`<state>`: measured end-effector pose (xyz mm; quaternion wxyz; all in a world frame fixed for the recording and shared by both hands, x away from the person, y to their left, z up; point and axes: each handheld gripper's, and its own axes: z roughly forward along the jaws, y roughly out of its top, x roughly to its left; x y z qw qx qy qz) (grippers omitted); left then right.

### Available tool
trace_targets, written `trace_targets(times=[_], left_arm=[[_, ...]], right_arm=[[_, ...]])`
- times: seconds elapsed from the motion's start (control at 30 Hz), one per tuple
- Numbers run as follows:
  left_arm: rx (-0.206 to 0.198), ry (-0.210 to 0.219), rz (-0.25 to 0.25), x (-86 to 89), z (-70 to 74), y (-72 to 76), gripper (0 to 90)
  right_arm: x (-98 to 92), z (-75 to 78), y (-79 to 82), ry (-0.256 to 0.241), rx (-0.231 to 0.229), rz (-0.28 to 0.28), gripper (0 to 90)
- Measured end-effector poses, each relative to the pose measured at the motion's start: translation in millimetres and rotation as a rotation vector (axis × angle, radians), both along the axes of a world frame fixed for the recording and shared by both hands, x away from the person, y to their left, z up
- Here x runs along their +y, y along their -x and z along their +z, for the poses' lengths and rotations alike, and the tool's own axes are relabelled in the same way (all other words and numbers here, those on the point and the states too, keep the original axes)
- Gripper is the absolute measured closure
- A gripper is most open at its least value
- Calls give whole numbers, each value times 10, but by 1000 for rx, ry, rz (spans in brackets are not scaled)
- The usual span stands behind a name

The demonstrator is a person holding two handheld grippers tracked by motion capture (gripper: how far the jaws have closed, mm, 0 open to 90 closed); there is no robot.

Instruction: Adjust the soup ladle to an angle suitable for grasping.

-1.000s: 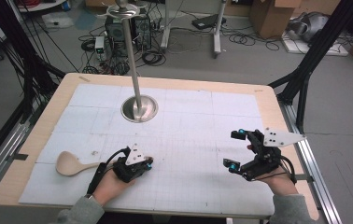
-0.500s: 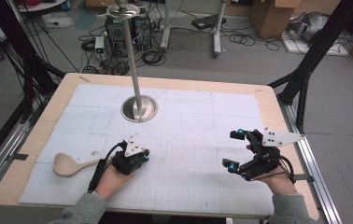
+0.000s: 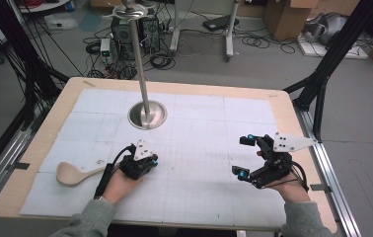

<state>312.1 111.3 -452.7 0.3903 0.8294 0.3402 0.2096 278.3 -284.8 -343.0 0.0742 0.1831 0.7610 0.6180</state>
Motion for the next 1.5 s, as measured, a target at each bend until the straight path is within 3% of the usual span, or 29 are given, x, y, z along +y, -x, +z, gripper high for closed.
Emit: trace_targets(times=[0.27, 0.53, 0.77, 0.87, 0.9, 1.0, 1.03, 1.1, 1.13, 1.2, 1.23, 1.27, 1.4, 1.5], left_arm=[[-1, 16, 32, -6, -5, -74, 899], [-5, 4, 38, -10, 6, -50, 899], [-1, 31, -1, 25, 119, 78, 898], [-16, 26, -63, 56, 242, 182, 898], [-16, 26, -63, 56, 242, 182, 898], [-17, 27, -121, 214, 415, 283, 898], [-17, 27, -121, 214, 415, 283, 898], [-20, 34, -133, 431, 512, 324, 898], [-20, 34, -133, 431, 512, 324, 898], [-16, 56, -102, 684, 578, 343, 898], [-16, 56, -102, 684, 578, 343, 898], [-14, 61, -89, 842, 625, 352, 898], [-4, 44, -58, 1034, 696, 356, 898], [7, 57, -55, 1141, 715, 350, 898]], right_arm=[[31, 0, -17, 2, 6, 4, 0], [26, -3, -26, 4, 7, 5, 0], [1, 4, -22, -2, -2, -13, 0], [8, 3, -14, 2, -2, -8, 0], [8, 3, -14, 2, -2, -8, 0], [-3, 7, -8, 0, -1, -8, 0], [-3, 7, -8, 0, -1, -8, 0], [-5, 5, -8, -1, 1, -11, 1], [-5, 5, -8, -1, 1, -11, 1], [3, -9, -15, 6, -1, -9, 0], [3, -9, -15, 6, -1, -9, 0], [11, -16, -15, 10, 3, -8, 0], [22, -20, -15, 12, 4, -7, 0], [24, -20, -16, 14, 2, -8, 1]])
